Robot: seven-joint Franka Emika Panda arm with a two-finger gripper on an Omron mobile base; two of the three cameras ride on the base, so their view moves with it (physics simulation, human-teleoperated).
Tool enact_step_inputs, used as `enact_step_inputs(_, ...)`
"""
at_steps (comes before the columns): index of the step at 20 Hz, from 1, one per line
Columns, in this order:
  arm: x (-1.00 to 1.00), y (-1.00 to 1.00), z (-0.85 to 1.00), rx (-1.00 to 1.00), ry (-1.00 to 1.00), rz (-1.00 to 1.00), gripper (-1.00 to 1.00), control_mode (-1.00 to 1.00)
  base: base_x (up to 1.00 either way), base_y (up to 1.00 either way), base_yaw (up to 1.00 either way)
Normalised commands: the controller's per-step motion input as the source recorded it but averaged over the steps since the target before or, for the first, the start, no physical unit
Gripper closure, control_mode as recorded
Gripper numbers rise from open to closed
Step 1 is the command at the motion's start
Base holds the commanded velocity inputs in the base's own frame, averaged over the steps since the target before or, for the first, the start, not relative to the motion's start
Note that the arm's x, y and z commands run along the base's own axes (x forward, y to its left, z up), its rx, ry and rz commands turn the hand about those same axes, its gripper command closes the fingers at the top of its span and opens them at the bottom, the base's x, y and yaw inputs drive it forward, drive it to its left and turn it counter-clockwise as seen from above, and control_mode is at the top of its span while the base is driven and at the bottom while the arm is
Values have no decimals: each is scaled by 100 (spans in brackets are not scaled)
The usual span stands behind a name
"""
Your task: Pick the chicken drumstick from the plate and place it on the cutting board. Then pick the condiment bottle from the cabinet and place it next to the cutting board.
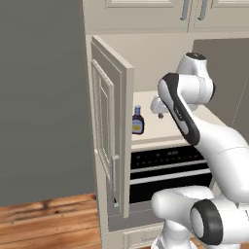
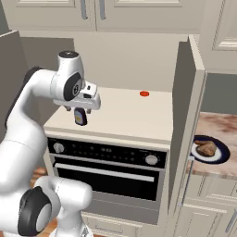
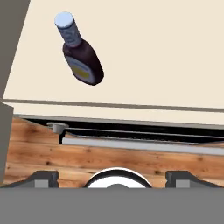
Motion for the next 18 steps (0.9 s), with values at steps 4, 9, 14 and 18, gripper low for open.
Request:
enact_step_inputs(4, -40, -5, 0, 0, -11, 0, -100, -100, 0, 0, 0)
enact_step_inputs(9, -39, -5, 0, 0, -12, 0, -100, -100, 0, 0, 0)
enact_step_inputs(14, -38, -6, 0, 0, -12, 0, -100, -100, 0, 0, 0)
enact_step_inputs(18, -43, -2, 1, 0, -13, 0, -100, -100, 0, 0, 0)
